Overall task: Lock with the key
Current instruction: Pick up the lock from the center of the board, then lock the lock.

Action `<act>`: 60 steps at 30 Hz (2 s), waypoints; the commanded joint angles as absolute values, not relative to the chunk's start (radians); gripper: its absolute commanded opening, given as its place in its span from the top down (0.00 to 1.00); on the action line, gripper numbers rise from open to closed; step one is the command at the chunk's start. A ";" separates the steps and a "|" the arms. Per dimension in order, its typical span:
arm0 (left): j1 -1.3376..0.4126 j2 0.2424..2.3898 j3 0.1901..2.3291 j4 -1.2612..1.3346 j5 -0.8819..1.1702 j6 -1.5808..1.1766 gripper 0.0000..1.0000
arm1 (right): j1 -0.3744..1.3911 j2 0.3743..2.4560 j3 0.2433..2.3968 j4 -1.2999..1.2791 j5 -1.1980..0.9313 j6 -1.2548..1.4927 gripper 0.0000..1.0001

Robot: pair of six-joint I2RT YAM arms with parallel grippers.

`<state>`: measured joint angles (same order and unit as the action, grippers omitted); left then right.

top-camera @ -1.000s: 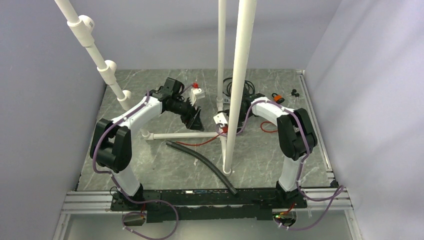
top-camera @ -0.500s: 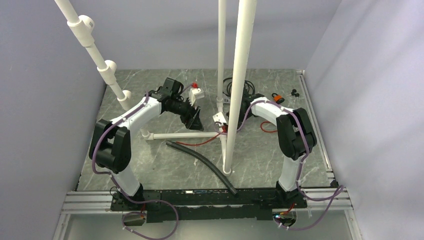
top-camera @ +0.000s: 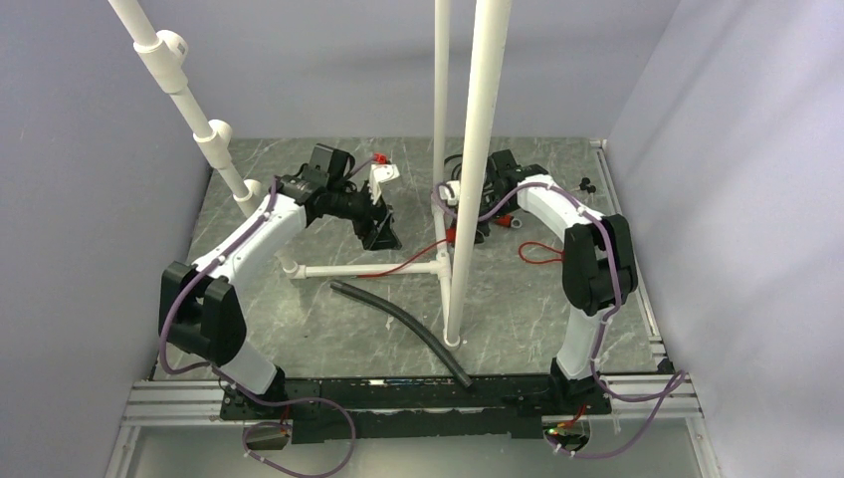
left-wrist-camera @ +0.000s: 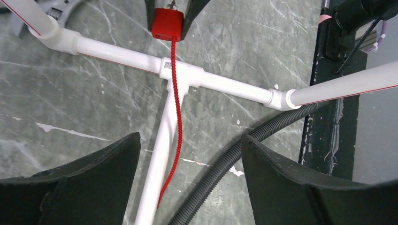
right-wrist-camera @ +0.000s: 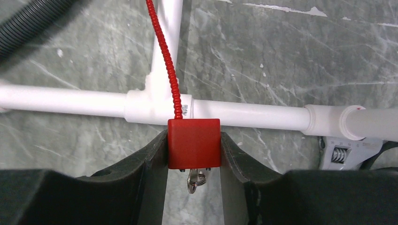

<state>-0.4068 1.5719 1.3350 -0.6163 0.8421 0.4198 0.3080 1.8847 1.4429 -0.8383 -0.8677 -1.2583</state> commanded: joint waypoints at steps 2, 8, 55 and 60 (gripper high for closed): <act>-0.394 1.511 1.391 -0.663 0.840 0.525 0.19 | 0.270 1.861 1.551 -0.966 -1.061 -1.158 1.00; -0.394 1.498 1.412 -0.793 0.810 0.729 0.21 | 0.255 1.867 1.619 -1.086 -1.158 -1.159 1.00; -0.451 1.542 1.720 -1.003 0.864 0.650 1.00 | 0.199 1.920 1.720 -1.218 -1.342 -1.122 0.21; -0.451 1.557 1.770 -1.007 0.917 0.587 1.00 | 0.199 1.778 1.531 -0.823 -1.313 -0.862 0.16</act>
